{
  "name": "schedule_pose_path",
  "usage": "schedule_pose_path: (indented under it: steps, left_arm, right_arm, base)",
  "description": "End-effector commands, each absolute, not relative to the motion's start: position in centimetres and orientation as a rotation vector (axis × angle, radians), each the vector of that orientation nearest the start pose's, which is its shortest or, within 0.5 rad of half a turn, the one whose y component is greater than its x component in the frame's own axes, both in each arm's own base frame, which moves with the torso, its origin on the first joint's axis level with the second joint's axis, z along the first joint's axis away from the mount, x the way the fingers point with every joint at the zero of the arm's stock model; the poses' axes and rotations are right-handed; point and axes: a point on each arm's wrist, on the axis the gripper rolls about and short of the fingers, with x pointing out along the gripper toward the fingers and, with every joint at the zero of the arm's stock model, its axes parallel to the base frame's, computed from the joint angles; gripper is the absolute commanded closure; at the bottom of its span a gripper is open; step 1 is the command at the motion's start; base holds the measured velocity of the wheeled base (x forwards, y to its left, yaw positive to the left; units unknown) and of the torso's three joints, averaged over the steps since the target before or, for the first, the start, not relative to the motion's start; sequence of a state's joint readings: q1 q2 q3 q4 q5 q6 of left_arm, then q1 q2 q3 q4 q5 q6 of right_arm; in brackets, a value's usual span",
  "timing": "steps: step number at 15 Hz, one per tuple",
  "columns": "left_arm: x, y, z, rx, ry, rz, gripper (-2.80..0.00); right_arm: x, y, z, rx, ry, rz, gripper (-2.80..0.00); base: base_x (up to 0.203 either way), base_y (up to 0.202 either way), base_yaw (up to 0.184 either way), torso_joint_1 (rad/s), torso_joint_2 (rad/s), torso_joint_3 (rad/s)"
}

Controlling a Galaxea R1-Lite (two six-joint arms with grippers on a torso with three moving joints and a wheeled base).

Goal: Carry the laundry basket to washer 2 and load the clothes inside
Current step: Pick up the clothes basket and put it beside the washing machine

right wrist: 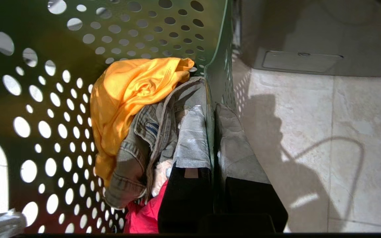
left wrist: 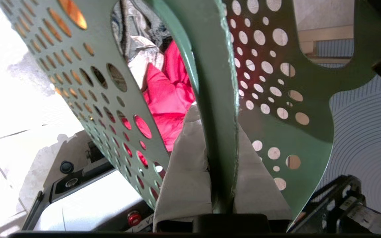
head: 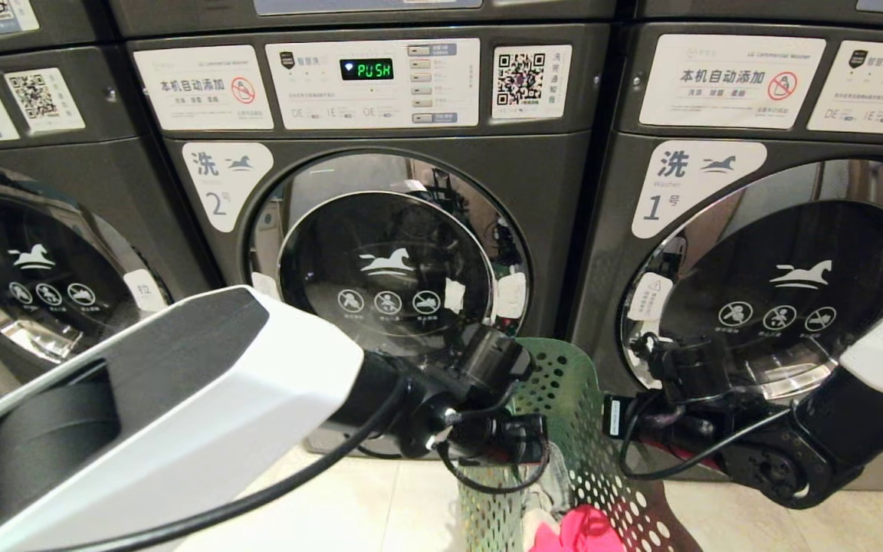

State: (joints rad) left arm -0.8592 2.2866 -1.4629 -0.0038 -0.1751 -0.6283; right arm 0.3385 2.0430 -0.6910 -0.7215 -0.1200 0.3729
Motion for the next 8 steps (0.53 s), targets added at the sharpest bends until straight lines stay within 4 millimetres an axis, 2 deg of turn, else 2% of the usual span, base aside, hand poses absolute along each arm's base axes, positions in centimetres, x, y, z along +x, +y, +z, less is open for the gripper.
schedule_pose_path:
  steps: [1, 6, 8]
  left_arm:
    - [28.6, -34.3, 6.1, -0.246, 1.089, -0.672, 0.00]
    - [28.0, -36.0, 5.3, -0.211, 1.086, -0.712, 0.00]
    - [28.0, -36.7, 5.1, -0.205, 1.079, -0.728, 0.00]
  right_arm:
    - [31.9, 9.9, 3.9, 0.218, 0.676, 0.059, 0.00]
    - [32.6, 8.1, 3.0, 0.233, 0.684, 0.004, 0.00]
    - [32.7, 8.0, 3.0, 0.234, 0.676, 0.003, 0.00]
  base:
    - [0.000, 0.000, 0.000, 0.000, 0.00, 0.000]
    - [0.000, 0.000, 0.000, 0.000, 0.00, 0.000]
    - [0.000, 0.000, 0.000, 0.000, 0.00, 0.000]
